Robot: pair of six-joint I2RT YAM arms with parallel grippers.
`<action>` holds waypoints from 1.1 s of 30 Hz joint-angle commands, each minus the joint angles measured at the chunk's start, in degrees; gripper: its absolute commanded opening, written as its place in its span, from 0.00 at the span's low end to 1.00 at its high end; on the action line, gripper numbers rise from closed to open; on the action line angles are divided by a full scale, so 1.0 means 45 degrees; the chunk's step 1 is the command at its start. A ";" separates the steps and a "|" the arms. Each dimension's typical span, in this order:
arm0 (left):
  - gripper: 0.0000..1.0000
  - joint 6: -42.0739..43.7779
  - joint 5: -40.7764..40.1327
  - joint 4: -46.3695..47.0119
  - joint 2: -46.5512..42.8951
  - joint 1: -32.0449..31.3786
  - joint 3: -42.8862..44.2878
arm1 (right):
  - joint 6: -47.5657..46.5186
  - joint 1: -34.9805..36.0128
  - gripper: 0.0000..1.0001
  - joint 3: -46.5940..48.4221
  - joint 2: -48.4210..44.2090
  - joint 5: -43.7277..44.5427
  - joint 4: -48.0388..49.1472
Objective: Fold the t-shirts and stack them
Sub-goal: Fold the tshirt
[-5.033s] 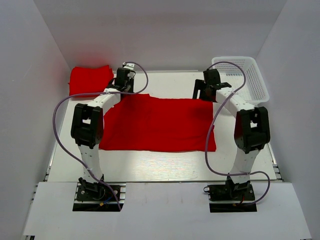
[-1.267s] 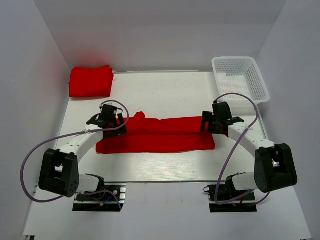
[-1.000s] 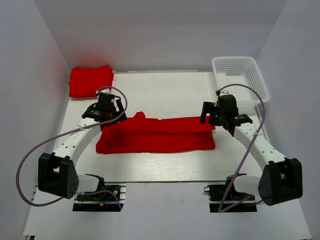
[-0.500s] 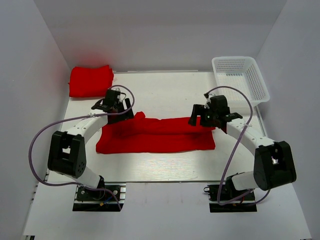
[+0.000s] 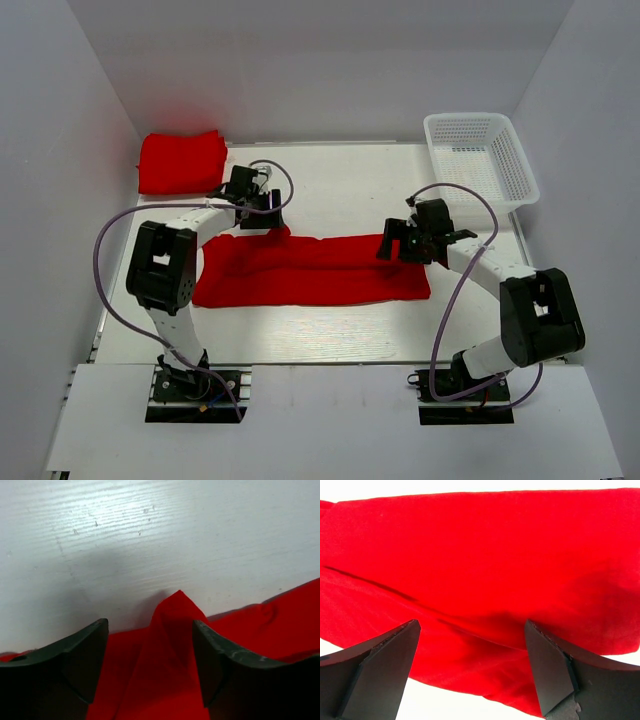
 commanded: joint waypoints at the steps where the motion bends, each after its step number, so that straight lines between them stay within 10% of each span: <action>1: 0.71 0.0786 0.0592 -0.0147 -0.0259 -0.0119 0.0549 | 0.0089 -0.0006 0.90 0.0139 0.0149 0.0387 0.0220; 7: 0.49 0.1137 0.0730 -0.0380 -0.0026 -0.0236 0.0432 | 0.0147 -0.0064 0.90 0.0138 0.0305 0.0622 0.0123; 12: 0.00 0.1566 0.0886 -0.0518 0.0092 -0.0353 0.0666 | 0.0128 -0.0045 0.90 0.0217 0.0286 0.0895 -0.0014; 33: 0.00 0.4379 0.1294 0.0127 -0.1000 -0.0353 0.2349 | 0.0284 -0.0064 0.90 0.0101 0.0364 0.1287 -0.0112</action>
